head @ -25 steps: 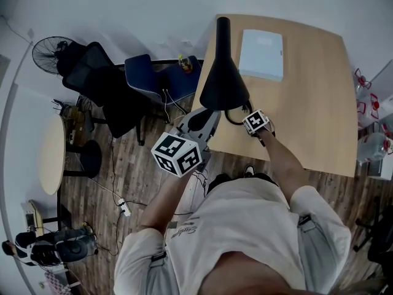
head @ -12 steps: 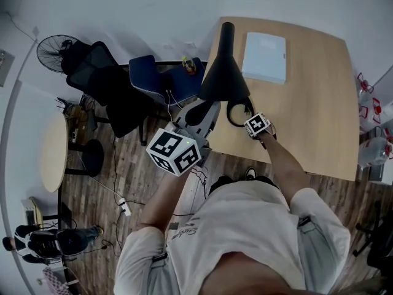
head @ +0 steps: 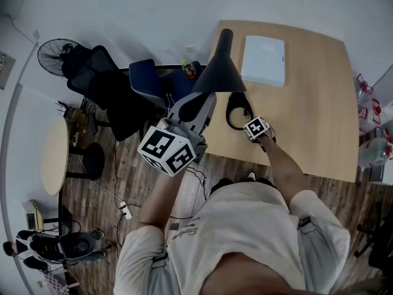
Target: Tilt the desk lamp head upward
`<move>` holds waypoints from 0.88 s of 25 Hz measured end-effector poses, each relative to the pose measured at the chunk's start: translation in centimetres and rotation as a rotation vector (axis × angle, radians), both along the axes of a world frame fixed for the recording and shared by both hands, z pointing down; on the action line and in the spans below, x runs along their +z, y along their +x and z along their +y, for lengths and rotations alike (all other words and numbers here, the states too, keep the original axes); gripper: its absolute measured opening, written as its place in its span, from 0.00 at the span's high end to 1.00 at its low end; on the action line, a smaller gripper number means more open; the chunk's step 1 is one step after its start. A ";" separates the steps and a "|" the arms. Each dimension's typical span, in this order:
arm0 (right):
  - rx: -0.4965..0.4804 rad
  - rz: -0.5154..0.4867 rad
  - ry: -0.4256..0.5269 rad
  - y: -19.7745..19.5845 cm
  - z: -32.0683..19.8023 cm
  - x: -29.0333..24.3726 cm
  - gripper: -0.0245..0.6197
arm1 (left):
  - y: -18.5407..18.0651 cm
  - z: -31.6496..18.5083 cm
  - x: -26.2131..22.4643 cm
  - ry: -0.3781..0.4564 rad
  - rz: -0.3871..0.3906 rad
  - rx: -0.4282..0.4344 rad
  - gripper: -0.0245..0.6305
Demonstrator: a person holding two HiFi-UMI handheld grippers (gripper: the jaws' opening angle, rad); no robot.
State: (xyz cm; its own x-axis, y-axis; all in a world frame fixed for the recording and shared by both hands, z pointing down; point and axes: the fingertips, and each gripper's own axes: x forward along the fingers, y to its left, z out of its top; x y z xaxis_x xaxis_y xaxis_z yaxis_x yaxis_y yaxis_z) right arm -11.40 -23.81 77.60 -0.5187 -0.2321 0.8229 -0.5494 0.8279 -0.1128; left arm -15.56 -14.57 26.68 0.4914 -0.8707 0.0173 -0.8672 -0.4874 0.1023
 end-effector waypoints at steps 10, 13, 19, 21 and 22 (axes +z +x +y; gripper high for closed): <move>-0.010 0.039 0.007 0.2 0.3 0.0 0.97 | -0.5 -0.1 -2.3 0.047 -0.012 -0.004 0.94; -0.002 0.067 0.009 0.8 0.2 -0.1 0.97 | -0.3 -0.2 -3.1 0.069 -0.037 -0.003 0.94; -0.011 0.017 -0.002 -0.4 0.5 0.1 0.97 | -0.6 0.0 -3.3 0.081 -0.045 -0.006 0.94; -0.013 0.012 -0.010 -0.5 0.7 0.2 0.97 | -0.7 -0.1 -3.4 0.083 -0.046 -0.008 0.94; -0.014 0.010 -0.013 -0.5 0.7 0.2 0.97 | -0.8 -0.1 -3.4 0.081 -0.044 -0.010 0.94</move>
